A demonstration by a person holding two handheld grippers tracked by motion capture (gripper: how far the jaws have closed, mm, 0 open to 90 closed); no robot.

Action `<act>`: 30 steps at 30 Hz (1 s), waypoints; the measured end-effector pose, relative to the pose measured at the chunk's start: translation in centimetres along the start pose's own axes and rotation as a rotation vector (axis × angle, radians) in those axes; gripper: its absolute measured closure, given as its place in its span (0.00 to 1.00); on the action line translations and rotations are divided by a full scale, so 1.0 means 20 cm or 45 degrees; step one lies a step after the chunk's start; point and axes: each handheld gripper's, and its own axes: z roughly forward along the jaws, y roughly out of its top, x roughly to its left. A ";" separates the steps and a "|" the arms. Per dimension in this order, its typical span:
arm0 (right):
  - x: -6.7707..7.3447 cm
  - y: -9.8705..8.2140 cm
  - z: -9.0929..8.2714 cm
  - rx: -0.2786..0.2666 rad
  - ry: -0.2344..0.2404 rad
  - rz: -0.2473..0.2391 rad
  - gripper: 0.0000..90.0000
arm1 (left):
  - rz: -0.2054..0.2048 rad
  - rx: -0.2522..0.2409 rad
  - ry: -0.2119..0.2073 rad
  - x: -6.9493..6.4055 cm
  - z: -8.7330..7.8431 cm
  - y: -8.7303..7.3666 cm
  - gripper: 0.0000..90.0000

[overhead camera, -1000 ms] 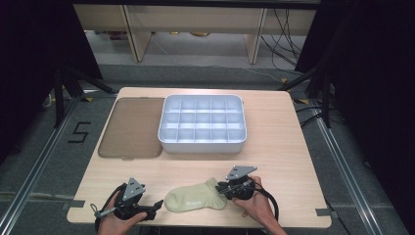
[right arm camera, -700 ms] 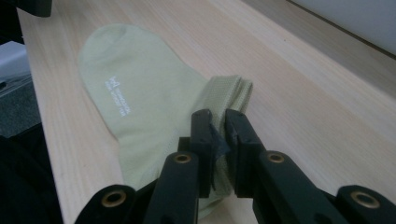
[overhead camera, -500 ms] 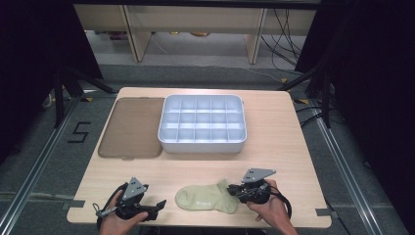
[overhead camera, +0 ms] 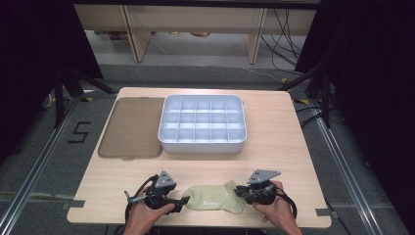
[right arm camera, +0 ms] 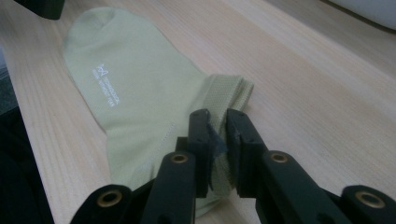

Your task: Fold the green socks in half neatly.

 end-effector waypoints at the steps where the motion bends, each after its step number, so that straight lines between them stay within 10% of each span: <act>1: 0.00 0.00 0.00 0.003 -0.005 -0.004 0.87 | 0.008 0.007 0.006 0.00 0.01 0.00 0.37; 14: 0.07 0.05 -0.05 -0.157 -0.047 -0.064 0.69 | 0.102 0.003 -0.008 -0.04 0.07 0.01 0.91; 30: 0.23 0.11 0.16 -0.038 0.166 -0.224 0.98 | 0.162 -0.025 -0.058 -0.07 -0.04 0.10 0.96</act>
